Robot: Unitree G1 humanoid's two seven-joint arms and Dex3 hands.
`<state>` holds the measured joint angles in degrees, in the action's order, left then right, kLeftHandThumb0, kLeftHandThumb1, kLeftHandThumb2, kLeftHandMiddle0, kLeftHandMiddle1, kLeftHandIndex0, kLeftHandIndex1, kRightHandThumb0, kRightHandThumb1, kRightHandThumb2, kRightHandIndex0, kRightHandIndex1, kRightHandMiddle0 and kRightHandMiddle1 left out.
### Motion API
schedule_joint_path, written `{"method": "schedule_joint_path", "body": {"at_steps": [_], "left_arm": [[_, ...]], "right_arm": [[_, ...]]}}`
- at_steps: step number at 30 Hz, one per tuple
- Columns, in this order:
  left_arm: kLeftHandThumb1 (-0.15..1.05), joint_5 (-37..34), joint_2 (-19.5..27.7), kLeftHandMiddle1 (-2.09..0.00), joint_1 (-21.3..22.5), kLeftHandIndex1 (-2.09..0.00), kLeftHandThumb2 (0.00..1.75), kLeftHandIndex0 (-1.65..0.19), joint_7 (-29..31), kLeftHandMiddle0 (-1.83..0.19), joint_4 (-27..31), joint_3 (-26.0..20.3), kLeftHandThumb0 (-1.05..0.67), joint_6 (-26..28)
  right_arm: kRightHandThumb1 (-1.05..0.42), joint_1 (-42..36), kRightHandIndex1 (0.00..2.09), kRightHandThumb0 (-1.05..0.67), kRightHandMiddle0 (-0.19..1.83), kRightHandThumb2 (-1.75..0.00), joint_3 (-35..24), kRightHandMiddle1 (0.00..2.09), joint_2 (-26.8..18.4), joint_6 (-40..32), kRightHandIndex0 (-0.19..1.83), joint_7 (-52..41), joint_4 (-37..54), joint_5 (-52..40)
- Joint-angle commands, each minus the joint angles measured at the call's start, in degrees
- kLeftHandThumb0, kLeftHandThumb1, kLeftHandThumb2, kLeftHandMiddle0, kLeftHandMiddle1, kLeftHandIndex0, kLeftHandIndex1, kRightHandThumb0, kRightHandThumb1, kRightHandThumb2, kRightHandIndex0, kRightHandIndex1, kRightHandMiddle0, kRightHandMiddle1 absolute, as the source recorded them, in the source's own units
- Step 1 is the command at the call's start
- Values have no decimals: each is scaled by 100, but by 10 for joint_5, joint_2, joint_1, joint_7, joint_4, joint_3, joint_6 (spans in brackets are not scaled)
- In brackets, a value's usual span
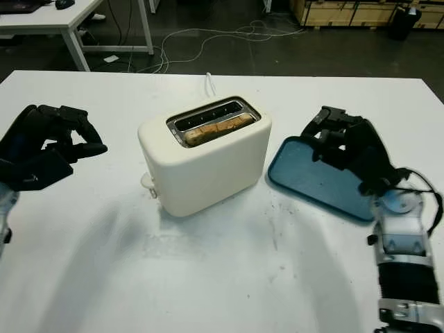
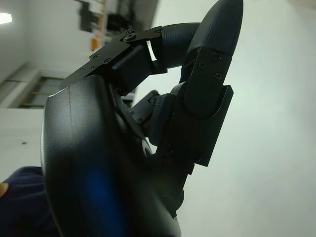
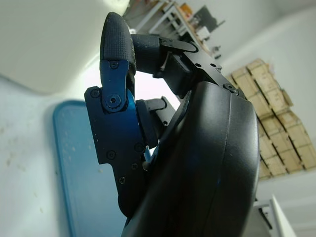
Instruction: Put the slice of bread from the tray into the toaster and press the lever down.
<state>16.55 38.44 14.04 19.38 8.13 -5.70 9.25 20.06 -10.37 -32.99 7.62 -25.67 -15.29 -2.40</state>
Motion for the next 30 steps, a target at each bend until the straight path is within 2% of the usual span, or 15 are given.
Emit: {"method": "schedule_joint_path", "body": {"at_steps": [1,5,9,15,17,20,30], "left_arm": [[88,5,2,-145,-9,-119,3,-119,1,-126,4,0,-77,8],[91,-3,-22,-153,-20,-136,7,-113,-20,-125,2,-2,-78,6],[92,1,-57,-161,-25,-148,14,-108,-56,-122,-7,3,-77,-12],[91,26,-97,-165,-25,-151,20,-106,-124,-122,-15,8,-77,-17],[87,30,-112,-169,-25,-155,30,-103,-151,-120,-24,4,-77,-26],[74,35,-121,-173,-25,-161,59,-101,-172,-119,-31,5,-76,-29],[65,40,-111,-171,-17,-161,73,-103,-168,-124,-29,7,-77,-19]], "right_arm": [[-92,16,175,-66,54,-32,-4,174,-15,12,72,-8,-17,-2],[-92,31,175,-69,55,-33,-4,174,-20,29,74,-13,-42,-4],[-92,34,175,-70,57,-33,7,175,-10,-8,75,9,-27,13],[-92,36,175,-68,60,-31,3,172,22,-27,78,52,-16,9],[-92,38,175,-68,63,-31,4,168,25,-35,79,60,-12,12],[-92,39,175,-69,64,-32,8,167,22,-43,80,63,-6,18],[-92,36,175,-67,66,-32,11,167,19,-43,81,61,-6,18]]}}
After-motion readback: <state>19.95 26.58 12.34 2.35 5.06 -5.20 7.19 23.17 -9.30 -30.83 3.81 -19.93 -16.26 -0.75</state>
